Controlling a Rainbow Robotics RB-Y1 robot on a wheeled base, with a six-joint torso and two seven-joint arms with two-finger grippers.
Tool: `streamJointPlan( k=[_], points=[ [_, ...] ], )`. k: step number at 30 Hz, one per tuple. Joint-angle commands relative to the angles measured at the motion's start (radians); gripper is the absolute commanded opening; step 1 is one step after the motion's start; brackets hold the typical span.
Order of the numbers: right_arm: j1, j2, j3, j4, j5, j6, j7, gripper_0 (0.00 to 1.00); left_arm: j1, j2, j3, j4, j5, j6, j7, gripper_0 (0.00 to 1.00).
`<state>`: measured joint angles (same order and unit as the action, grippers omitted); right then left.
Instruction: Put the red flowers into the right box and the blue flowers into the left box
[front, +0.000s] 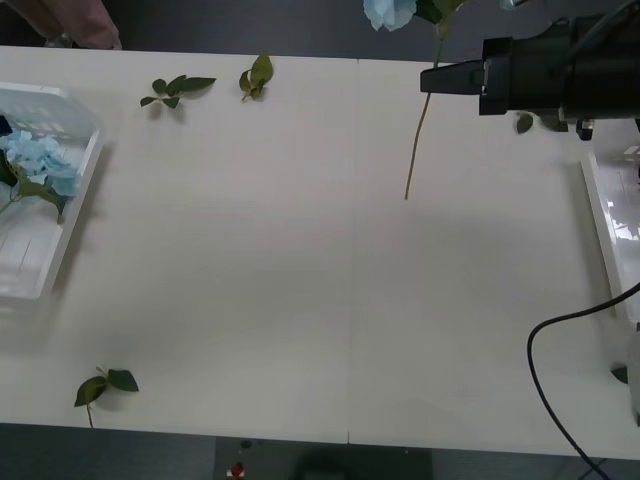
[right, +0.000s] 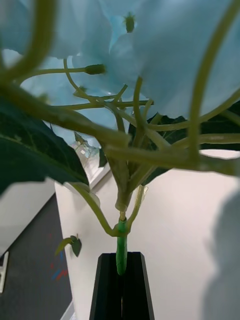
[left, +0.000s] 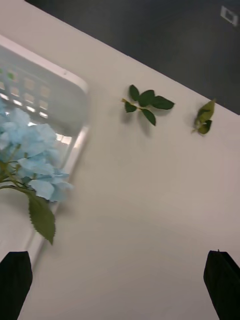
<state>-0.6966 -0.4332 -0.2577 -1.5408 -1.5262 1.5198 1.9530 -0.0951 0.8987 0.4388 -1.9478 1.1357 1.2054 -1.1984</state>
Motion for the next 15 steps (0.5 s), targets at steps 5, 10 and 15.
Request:
streamJointPlan(
  k=[5,10,15],
  points=[
    [-0.103,-0.016,0.031,0.007,-0.060,-0.001,-0.118,0.00,-0.014,-0.093,-0.046,-0.186,0.131,-0.070,0.056,1.00],
    [-0.142,-0.015,0.061,0.007,-0.094,-0.003,-0.223,0.00,-0.014,-0.147,-0.114,-0.275,0.153,-0.124,0.056,1.00],
    [-0.173,-0.015,0.081,0.005,-0.130,-0.006,-0.293,0.00,-0.017,-0.202,-0.196,-0.358,0.145,-0.164,0.052,1.00]
  ],
)
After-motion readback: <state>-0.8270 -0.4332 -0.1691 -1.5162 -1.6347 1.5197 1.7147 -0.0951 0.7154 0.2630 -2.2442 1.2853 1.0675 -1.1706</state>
